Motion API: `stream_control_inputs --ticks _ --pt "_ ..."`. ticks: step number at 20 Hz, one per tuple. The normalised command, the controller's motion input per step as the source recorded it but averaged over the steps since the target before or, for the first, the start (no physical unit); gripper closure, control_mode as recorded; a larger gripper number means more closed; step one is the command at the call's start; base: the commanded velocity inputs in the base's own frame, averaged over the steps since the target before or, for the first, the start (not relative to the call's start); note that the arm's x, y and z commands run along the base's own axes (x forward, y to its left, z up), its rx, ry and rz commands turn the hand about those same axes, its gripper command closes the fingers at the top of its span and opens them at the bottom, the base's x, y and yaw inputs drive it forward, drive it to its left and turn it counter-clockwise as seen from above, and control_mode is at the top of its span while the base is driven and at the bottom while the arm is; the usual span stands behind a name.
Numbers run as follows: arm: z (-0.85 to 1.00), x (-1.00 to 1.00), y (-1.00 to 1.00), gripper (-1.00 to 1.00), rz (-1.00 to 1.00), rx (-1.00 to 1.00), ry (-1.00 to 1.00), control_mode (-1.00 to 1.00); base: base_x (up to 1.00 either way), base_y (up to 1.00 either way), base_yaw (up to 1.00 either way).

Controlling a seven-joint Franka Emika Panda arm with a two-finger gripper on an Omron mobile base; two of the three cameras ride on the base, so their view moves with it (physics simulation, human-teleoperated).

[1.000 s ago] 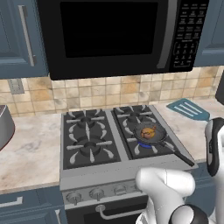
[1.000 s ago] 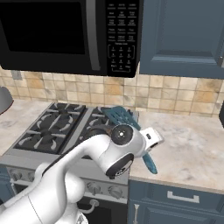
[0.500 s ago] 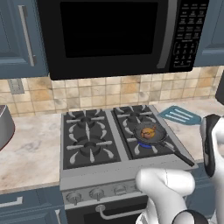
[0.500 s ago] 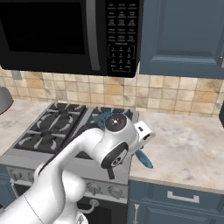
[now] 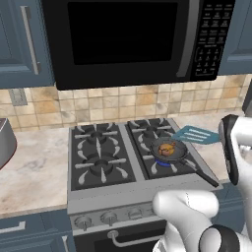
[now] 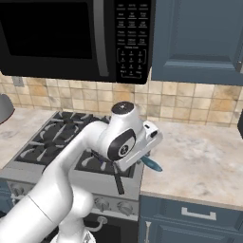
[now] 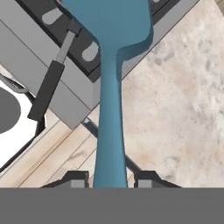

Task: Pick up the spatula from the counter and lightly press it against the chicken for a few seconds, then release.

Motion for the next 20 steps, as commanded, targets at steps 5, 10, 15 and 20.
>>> stream_control_inputs --ticks 5,10,15,20 --pt "0.01 0.00 0.12 1.00 0.06 -0.02 0.02 -1.00 0.00 0.00 0.00" --pt "-0.06 0.00 0.21 1.00 0.08 0.00 0.00 -1.00 0.00 0.00 0.00" --pt "-0.07 0.00 0.20 1.00 0.07 -0.02 0.00 -1.00 0.00 0.00 0.00" --pt "0.00 0.00 0.06 1.00 0.02 -0.06 0.00 -1.00 0.00 0.00 0.00"
